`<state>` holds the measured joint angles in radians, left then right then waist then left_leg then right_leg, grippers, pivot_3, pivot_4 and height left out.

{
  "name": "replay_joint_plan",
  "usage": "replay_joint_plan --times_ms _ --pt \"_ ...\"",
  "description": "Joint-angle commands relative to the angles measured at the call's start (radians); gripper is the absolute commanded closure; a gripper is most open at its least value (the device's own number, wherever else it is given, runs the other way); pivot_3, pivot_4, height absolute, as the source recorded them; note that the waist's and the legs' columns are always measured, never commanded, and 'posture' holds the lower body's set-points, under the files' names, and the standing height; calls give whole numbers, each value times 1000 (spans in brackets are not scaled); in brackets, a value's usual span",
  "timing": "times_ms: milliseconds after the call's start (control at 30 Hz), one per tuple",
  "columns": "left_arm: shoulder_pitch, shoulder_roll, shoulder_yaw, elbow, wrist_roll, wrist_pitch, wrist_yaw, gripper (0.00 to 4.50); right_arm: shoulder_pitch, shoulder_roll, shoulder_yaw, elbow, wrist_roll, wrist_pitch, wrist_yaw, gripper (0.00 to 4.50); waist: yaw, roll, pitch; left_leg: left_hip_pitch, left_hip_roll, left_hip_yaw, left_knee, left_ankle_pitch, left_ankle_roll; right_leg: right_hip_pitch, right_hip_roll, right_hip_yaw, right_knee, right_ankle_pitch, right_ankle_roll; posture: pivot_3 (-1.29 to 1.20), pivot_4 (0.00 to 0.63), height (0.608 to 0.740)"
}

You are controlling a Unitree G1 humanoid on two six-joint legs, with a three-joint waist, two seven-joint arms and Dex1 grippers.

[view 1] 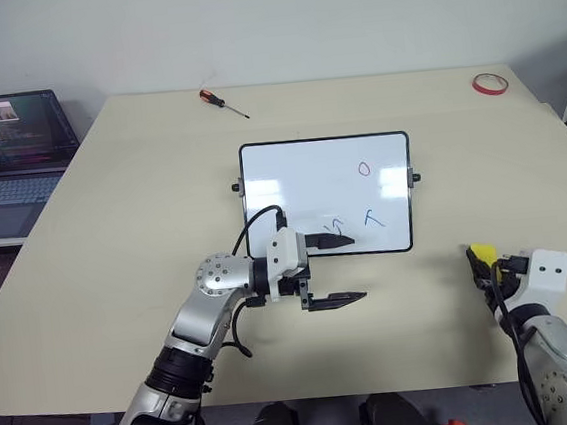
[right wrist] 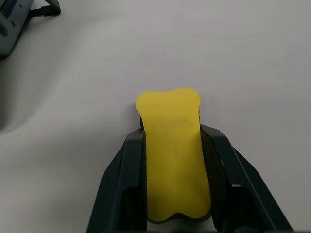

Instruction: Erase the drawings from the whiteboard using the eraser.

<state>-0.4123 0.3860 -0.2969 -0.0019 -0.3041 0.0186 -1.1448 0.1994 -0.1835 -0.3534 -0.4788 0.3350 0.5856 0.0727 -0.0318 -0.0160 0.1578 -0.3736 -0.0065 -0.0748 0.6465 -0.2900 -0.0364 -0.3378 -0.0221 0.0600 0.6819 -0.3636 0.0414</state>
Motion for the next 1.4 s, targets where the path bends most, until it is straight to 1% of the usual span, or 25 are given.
replay_joint_plan --times_ms 33,267,467,667,767,867,967,1067,1233,1400 --pt "-13 -5 18 -38 -14 -6 3 0 -9 -11 -21 -9 4 -23 3 3343 0 0 0 0 0 0 0 0 0 0 0 0 0 0 0 0 150 740" --pt "-10 -4 24 -44 -13 -1 13 0 -11 -2 5 -9 -8 -28 -5 3347 0 0 0 0 0 0 0 0 0 0 0 0 0 0 0 0 150 740" --pt "-18 -27 59 -74 -9 16 105 0 -39 -12 15 8 -22 -47 -8 3347 0 0 0 0 0 0 0 0 0 0 0 0 0 0 0 0 150 740" --pt "21 -56 121 -135 58 25 312 0 -57 -3 32 22 -38 -76 -7 3347 -1 0 0 0 0 0 0 0 0 0 0 0 0 0 0 0 150 740" --pt "83 -38 147 -161 131 23 409 0 -67 -6 37 25 -46 -88 -3 3347 -2 0 0 0 1 0 0 0 0 0 -1 0 0 0 0 0 150 740" --pt "147 -24 176 -187 164 45 480 0 -76 -11 44 28 -53 -97 -2 3347 0 0 0 0 1 0 0 0 0 -1 -1 0 0 0 0 0 150 740" --pt "178 -14 184 -202 184 58 514 0 -90 -16 48 37 -58 -104 -1 3347 1 0 0 -1 1 -1 0 0 0 -1 -2 0 0 0 0 0 150 740" --pt "189 -28 196 -196 181 62 548 0 -120 -19 60 55 -65 -110 -2 3347 2 0 0 0 0 -1 0 0 0 -1 -3 0 0 0 0 0 150 740" --pt "192 -35 196 -197 187 44 566 0 -185 -40 66 84 -78 -127 8 3347 2 0 0 0 0 0 0 0 0 -1 -2 0 0 0 0 0 150 740" --pt "235 -34 206 -242 174 35 575 0 -223 -65 52 94 -83 -128 16 3347 2 0 0 -1 1 0 0 0 0 -1 -2 0 0 0 0 0 150 740"
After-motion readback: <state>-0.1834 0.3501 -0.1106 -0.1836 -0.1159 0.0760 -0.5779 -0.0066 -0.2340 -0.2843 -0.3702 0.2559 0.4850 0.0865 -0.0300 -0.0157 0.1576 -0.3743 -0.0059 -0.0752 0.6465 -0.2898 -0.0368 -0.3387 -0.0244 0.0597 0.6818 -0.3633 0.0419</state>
